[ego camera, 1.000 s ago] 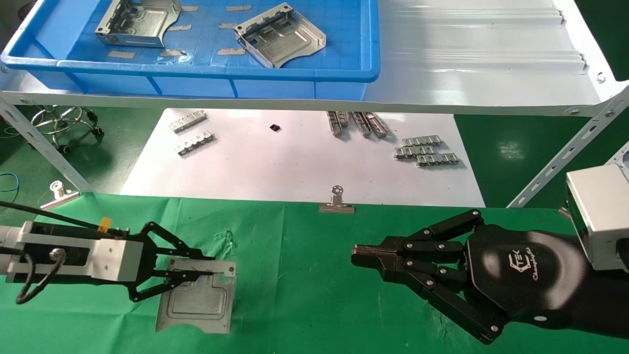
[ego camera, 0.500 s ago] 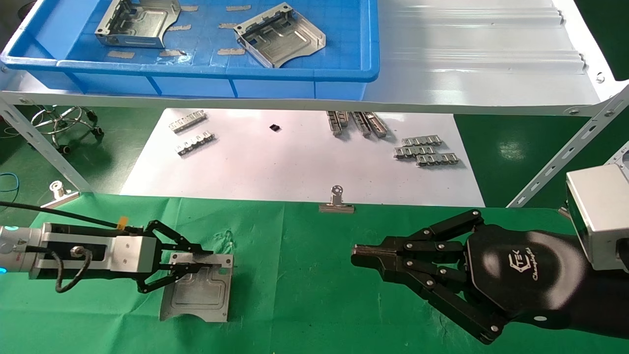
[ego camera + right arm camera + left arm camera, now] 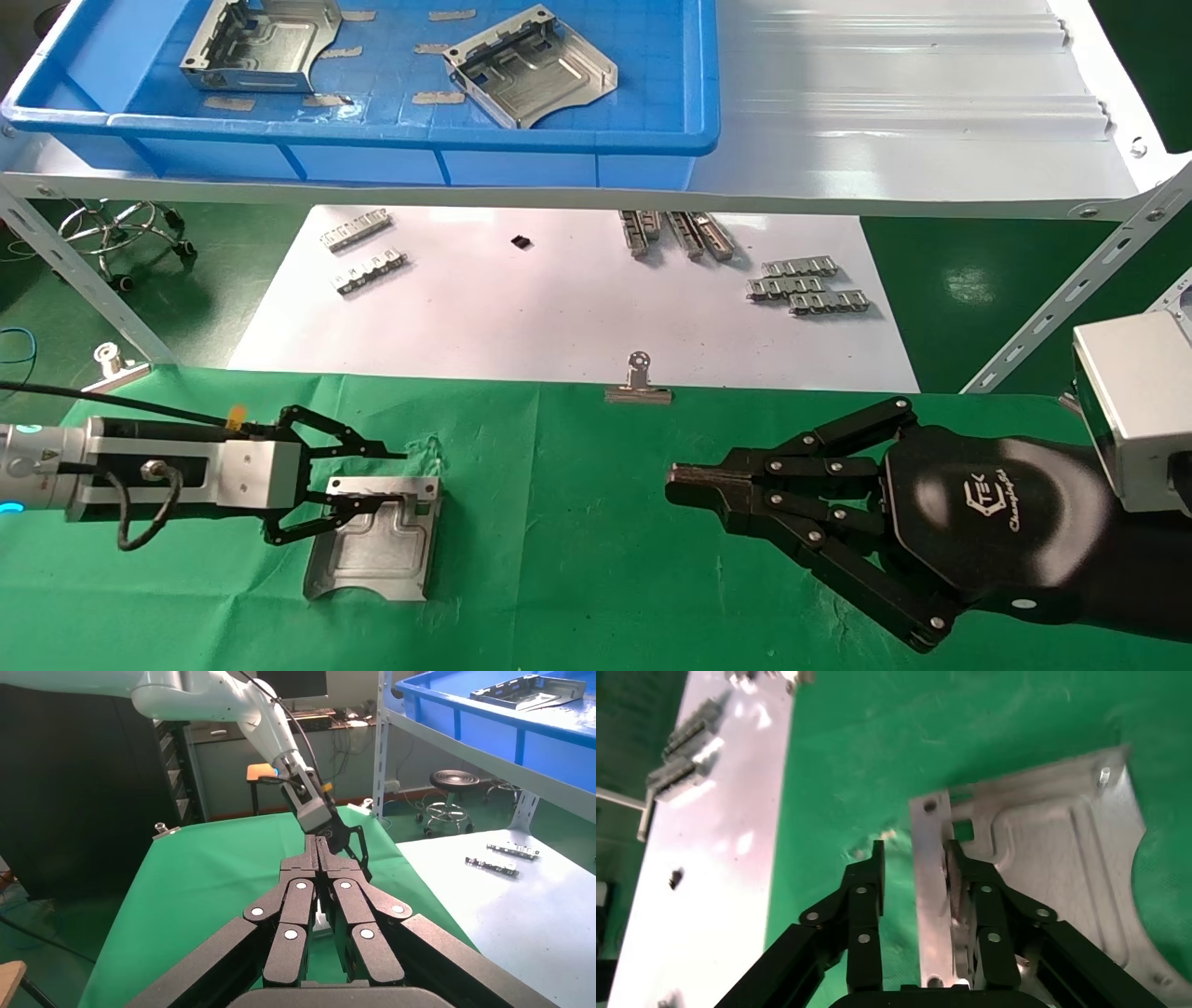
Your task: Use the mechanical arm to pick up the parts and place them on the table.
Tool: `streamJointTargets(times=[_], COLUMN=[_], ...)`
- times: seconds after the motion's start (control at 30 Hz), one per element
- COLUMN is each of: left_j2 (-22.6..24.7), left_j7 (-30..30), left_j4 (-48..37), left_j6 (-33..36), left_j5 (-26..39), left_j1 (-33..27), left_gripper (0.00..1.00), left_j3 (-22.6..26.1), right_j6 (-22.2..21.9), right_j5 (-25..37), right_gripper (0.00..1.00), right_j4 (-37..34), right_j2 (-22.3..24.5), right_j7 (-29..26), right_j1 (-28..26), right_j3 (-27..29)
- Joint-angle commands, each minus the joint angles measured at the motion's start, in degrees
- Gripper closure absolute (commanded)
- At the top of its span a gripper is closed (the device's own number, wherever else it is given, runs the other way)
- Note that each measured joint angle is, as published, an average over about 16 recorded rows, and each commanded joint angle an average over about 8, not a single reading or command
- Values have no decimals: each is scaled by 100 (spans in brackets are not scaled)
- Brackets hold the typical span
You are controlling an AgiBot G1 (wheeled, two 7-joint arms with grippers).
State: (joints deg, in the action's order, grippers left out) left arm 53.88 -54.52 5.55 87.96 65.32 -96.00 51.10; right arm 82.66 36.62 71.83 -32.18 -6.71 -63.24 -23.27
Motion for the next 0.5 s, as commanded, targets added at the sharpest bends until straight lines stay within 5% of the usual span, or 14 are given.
streamJointTargets(times=[0.03, 0.1, 0.37, 0.5], left_j2=[-4, -75, -397, -432], left_j7=[-57, 196, 1630, 1864], left_j4=[-65, 19, 734, 968], left_j6=[135, 290, 460, 435], left_j5=[9, -87, -617, -650], left_j1=[-73, -84, 186, 323], left_gripper=[0, 0, 0, 0], left_j3=[-4, -25, -168, -378], right_j6=[0, 0, 0, 0], right_j5=[0, 0, 0, 0], right_gripper=[100, 95, 0, 0], right_j4=[0, 0, 0, 0], right_j2=[0, 0, 0, 0], right_j7=[0, 0, 0, 0], right_j1=[0, 0, 0, 0], right_j3=[0, 0, 0, 0])
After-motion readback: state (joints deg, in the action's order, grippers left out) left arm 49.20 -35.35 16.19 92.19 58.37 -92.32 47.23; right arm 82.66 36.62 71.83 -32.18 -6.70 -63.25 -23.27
